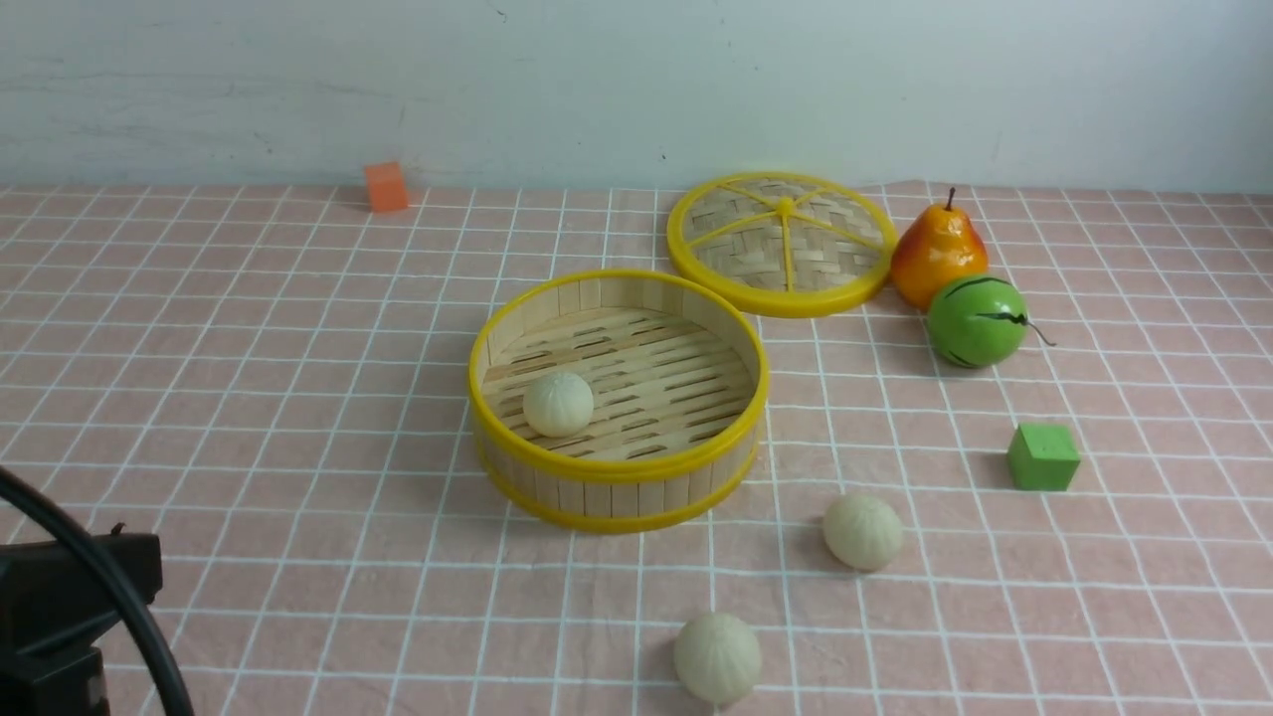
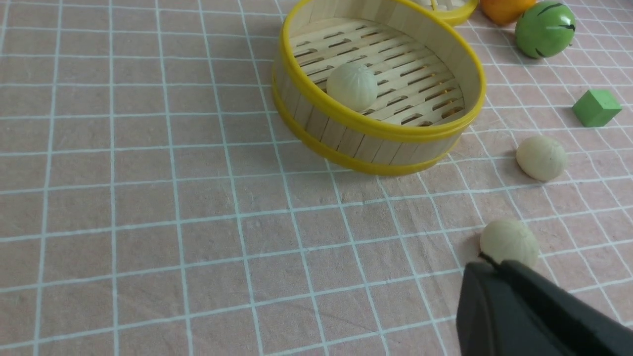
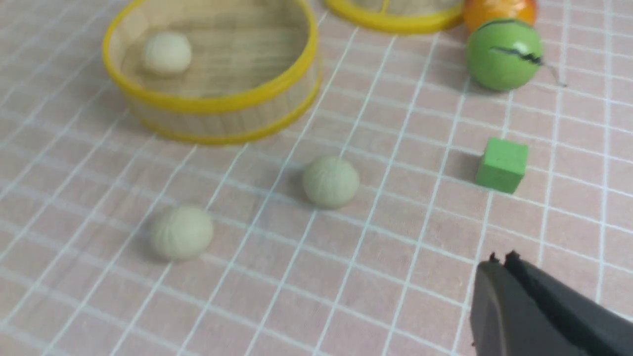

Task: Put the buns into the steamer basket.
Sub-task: Use the right arm to grab a steamed stuffed bun

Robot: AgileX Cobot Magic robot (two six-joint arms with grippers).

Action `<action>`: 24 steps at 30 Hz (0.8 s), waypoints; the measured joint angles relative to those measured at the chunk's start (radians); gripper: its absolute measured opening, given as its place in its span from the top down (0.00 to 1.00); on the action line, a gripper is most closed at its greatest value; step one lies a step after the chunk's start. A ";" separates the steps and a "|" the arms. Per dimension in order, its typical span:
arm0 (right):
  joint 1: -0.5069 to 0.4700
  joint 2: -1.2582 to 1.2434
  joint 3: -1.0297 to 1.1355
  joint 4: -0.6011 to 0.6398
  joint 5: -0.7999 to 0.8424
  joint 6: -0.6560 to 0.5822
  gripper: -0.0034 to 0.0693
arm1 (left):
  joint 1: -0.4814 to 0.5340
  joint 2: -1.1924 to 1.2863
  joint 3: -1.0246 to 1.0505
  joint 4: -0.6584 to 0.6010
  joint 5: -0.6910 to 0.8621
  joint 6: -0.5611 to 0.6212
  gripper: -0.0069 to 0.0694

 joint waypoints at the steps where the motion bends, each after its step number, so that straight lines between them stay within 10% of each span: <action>1: 0.026 0.060 -0.044 -0.004 0.045 -0.029 0.98 | 0.000 0.000 0.000 0.000 0.004 0.000 0.93; 7: 0.230 0.332 -0.246 -0.108 0.250 -0.080 0.97 | 0.000 0.000 0.000 0.024 0.026 0.000 0.93; 16: 0.588 0.697 -0.521 -0.411 0.365 0.183 0.95 | 0.000 0.000 0.000 0.039 0.041 0.000 0.93; 24: 0.685 1.010 -0.700 -0.439 0.339 0.302 0.65 | 0.000 0.000 0.000 0.039 0.042 0.000 0.92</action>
